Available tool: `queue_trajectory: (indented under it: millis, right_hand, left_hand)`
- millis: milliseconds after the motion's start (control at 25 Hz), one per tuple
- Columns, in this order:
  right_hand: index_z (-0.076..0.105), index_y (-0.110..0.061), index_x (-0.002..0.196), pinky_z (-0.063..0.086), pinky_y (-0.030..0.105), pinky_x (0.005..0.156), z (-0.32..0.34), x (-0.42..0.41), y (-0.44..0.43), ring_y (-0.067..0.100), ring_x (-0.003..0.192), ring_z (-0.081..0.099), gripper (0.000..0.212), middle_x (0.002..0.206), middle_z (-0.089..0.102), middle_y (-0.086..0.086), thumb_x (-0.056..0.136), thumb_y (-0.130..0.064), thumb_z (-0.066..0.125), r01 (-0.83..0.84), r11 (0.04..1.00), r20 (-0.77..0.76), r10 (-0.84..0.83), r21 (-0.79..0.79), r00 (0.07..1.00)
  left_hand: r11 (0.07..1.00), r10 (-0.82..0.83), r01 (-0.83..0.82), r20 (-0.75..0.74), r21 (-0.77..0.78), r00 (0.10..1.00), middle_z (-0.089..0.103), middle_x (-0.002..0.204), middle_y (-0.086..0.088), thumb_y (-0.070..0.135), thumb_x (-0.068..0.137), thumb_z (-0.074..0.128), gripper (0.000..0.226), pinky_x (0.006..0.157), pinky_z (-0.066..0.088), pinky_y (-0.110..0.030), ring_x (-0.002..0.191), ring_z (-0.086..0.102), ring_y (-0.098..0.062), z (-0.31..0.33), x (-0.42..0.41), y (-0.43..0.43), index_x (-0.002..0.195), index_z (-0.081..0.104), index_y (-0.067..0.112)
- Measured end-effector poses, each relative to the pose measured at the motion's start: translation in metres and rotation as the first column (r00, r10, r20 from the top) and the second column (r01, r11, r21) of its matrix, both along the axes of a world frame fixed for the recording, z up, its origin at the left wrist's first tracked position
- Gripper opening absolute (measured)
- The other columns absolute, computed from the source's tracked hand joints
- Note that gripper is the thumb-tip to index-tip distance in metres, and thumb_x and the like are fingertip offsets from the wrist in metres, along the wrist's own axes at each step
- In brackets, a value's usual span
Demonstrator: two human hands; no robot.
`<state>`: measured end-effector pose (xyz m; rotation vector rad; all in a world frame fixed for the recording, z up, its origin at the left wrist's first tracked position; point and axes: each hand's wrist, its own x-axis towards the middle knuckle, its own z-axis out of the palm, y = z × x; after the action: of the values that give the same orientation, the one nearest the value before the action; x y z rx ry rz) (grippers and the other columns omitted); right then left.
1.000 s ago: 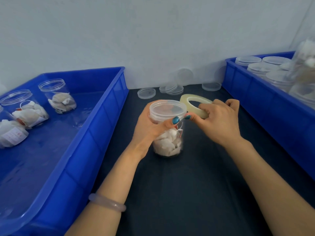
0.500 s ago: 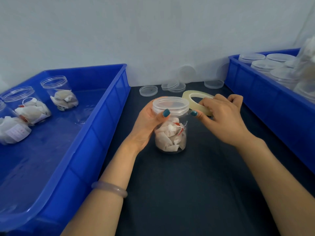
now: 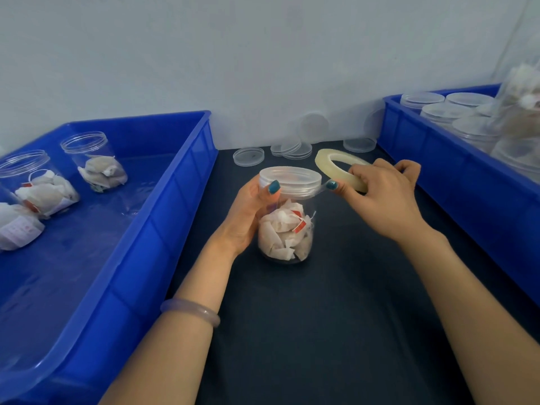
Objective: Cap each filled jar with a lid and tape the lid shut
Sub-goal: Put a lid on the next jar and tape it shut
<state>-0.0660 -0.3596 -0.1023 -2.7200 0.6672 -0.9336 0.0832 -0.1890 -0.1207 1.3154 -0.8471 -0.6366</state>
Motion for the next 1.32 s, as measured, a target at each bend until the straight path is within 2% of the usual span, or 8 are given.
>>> queue_trajectory:
  millis: [280, 400, 520, 640, 800, 920, 1080, 1320]
  right_hand:
    - [0.066, -0.031, 0.086, 0.018, 0.034, 0.081, -0.002, 0.001, 0.008, -0.026, 0.085, 0.028, 0.057, 0.071, 0.049, -0.010, 0.079, -0.082, 0.042, -0.236, 0.924, 0.077, 0.223, 0.301, 0.972]
    - [0.066, -0.031, 0.087, 0.017, 0.033, 0.081, -0.002, 0.000, 0.013, -0.010, 0.086, 0.039, 0.061, 0.069, 0.051, -0.008, 0.075, -0.082, 0.035, -0.180, 0.950, 0.052, 0.173, 0.254, 0.984]
    - [0.059, -0.032, 0.077, 0.022, 0.035, 0.083, -0.001, 0.001, 0.016, 0.005, 0.070, 0.046, 0.050, 0.061, 0.052, -0.011, 0.080, -0.078, 0.040, -0.031, 0.992, 0.072, 0.022, 0.124, 0.997]
    - [0.056, -0.028, 0.078, 0.030, 0.034, 0.077, -0.003, 0.003, 0.024, 0.009, 0.057, 0.045, 0.045, 0.054, 0.048, -0.014, 0.082, -0.072, 0.046, 0.015, 1.000, 0.112, -0.015, 0.008, 0.994]
    - [0.051, -0.023, 0.097, 0.036, 0.033, 0.062, -0.005, 0.003, 0.026, 0.018, 0.063, 0.052, 0.049, 0.066, 0.055, -0.009, 0.088, -0.069, 0.038, -0.125, 0.992, -0.066, 0.126, 0.020, 0.990]
    - [0.052, -0.024, 0.097, 0.024, 0.033, 0.076, 0.001, -0.007, 0.015, 0.017, 0.066, 0.048, 0.048, 0.072, 0.057, -0.008, 0.097, -0.057, 0.017, -0.221, 0.972, -0.061, 0.217, -0.075, 0.974]
    - [0.053, -0.021, 0.082, 0.021, 0.035, 0.077, 0.007, -0.012, 0.004, 0.018, 0.065, 0.043, 0.052, 0.077, 0.053, -0.006, 0.100, -0.056, 0.019, -0.079, 0.947, -0.055, 0.065, -0.310, 0.996]
    - [0.055, -0.021, 0.073, 0.016, 0.033, 0.079, 0.005, -0.010, 0.001, 0.019, 0.067, 0.045, 0.070, 0.073, 0.054, -0.006, 0.083, -0.081, 0.022, -0.017, 0.991, 0.035, 0.021, -0.129, 0.999]
  left_hand:
    - [0.991, -0.129, 0.128, 0.025, 0.033, 0.991, 0.064, 0.133, 0.002, 0.079, 0.054, 0.075, 0.098, 0.100, 0.050, -0.030, 0.126, 0.058, -0.015, -0.002, 0.002, 0.008, 0.134, 0.057, 0.025]
    - [0.997, 0.052, -0.064, 0.223, 0.048, 0.973, 0.055, 0.141, 0.016, 0.091, 0.051, 0.061, 0.120, 0.108, 0.045, -0.030, 0.132, 0.050, -0.002, 0.006, 0.004, 0.008, 0.149, 0.042, 0.026]
    - [0.950, 0.310, -0.300, 0.341, -0.083, 0.888, 0.066, 0.112, 0.033, 0.073, 0.069, 0.065, 0.095, 0.089, 0.053, -0.017, 0.113, 0.061, 0.007, 0.007, 0.003, 0.011, 0.143, 0.048, 0.016]
    - [0.943, 0.322, -0.326, 0.430, -0.067, 0.844, 0.062, 0.122, 0.023, 0.059, 0.082, 0.064, 0.074, 0.092, 0.054, -0.021, 0.116, 0.059, 0.004, 0.002, -0.009, 0.009, 0.141, 0.050, 0.017]
    - [0.921, 0.351, -0.390, 0.448, -0.007, 0.822, 0.045, 0.119, 0.036, 0.061, 0.056, 0.085, 0.109, 0.089, 0.039, 0.000, 0.109, 0.044, 0.027, 0.003, -0.020, -0.001, 0.146, 0.034, 0.027]
    - [0.922, 0.349, -0.388, 0.421, 0.008, 0.838, 0.058, 0.114, 0.026, 0.038, 0.058, 0.093, 0.084, 0.085, 0.046, -0.007, 0.106, 0.054, 0.016, 0.002, -0.013, -0.001, 0.128, 0.048, 0.033]
    - [0.958, 0.266, -0.287, 0.403, -0.007, 0.876, 0.066, 0.112, 0.021, 0.036, 0.056, 0.095, 0.075, 0.083, 0.048, -0.009, 0.107, 0.060, 0.008, 0.006, -0.009, 0.003, 0.120, 0.057, 0.032]
    - [1.000, -0.010, 0.014, 0.234, -0.016, 0.972, 0.068, 0.125, 0.006, 0.044, 0.056, 0.092, 0.080, 0.097, 0.052, -0.029, 0.122, 0.060, -0.013, 0.011, -0.008, 0.011, 0.127, 0.059, 0.023]
